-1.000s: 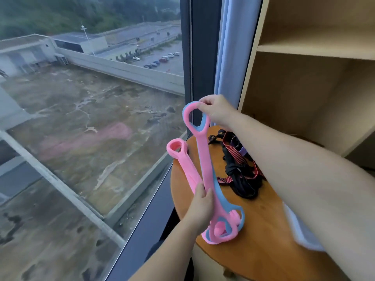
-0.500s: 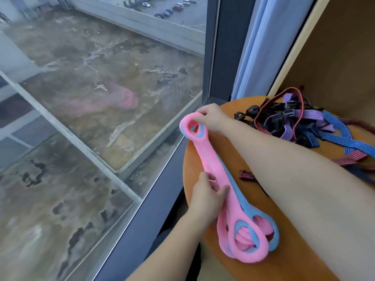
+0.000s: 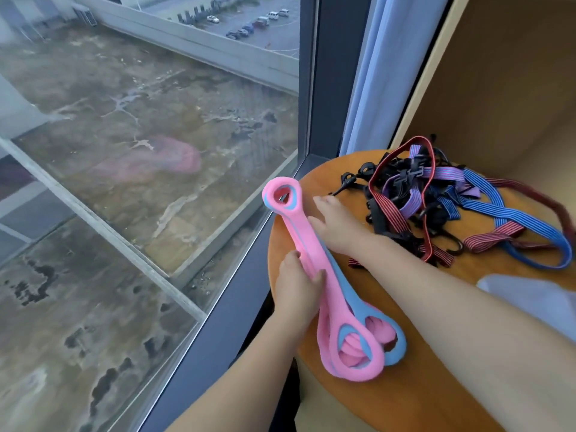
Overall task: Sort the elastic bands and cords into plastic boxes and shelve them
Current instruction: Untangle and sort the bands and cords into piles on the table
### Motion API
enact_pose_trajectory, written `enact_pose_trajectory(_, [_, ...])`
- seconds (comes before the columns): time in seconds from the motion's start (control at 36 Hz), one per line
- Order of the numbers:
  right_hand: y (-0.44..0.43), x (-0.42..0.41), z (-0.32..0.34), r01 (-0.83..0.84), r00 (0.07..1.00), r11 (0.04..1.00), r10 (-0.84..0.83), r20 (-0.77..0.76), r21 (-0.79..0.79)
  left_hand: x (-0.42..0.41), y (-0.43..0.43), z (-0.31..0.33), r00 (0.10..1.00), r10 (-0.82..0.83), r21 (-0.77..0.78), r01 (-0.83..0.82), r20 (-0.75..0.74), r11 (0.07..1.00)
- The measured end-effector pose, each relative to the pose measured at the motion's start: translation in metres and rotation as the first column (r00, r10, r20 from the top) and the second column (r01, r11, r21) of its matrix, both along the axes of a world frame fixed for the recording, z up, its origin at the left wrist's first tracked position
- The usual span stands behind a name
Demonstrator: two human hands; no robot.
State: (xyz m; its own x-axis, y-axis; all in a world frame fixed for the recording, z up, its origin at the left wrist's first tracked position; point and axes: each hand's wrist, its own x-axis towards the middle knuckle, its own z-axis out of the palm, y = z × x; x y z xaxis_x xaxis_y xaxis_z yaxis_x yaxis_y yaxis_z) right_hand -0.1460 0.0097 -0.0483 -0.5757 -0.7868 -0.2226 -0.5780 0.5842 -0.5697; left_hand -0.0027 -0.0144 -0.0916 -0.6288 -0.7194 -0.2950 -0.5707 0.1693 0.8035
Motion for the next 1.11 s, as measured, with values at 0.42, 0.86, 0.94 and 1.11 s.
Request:
enact_pose_trajectory(0.42, [0.087,0.082,-0.019,0.121,0.992,0.957,-0.126,0.005,0.262,-0.064,-0.060,-0.005,0.995,0.087,-0.077,-0.091,-0.052,0.993])
enact_pose_trajectory(0.86, [0.079,0.073,-0.019,0.303,0.909,0.948,-0.317,0.270,0.092,-0.104,-0.082,-0.004,0.982,0.167,0.256,-0.141,-0.084,0.956])
enact_pose_trajectory(0.94, [0.072,0.064,-0.018,0.376,0.884,0.927,-0.355,0.304,-0.012,-0.118,-0.087,0.006,0.971,0.163,0.226,-0.121,-0.177,0.967])
enact_pose_trajectory(1.11, [0.051,0.049,-0.019,0.414,0.879,0.907,-0.376,0.292,-0.077,-0.132,-0.099,0.010,0.940,0.139,0.276,-0.051,-0.311,0.960])
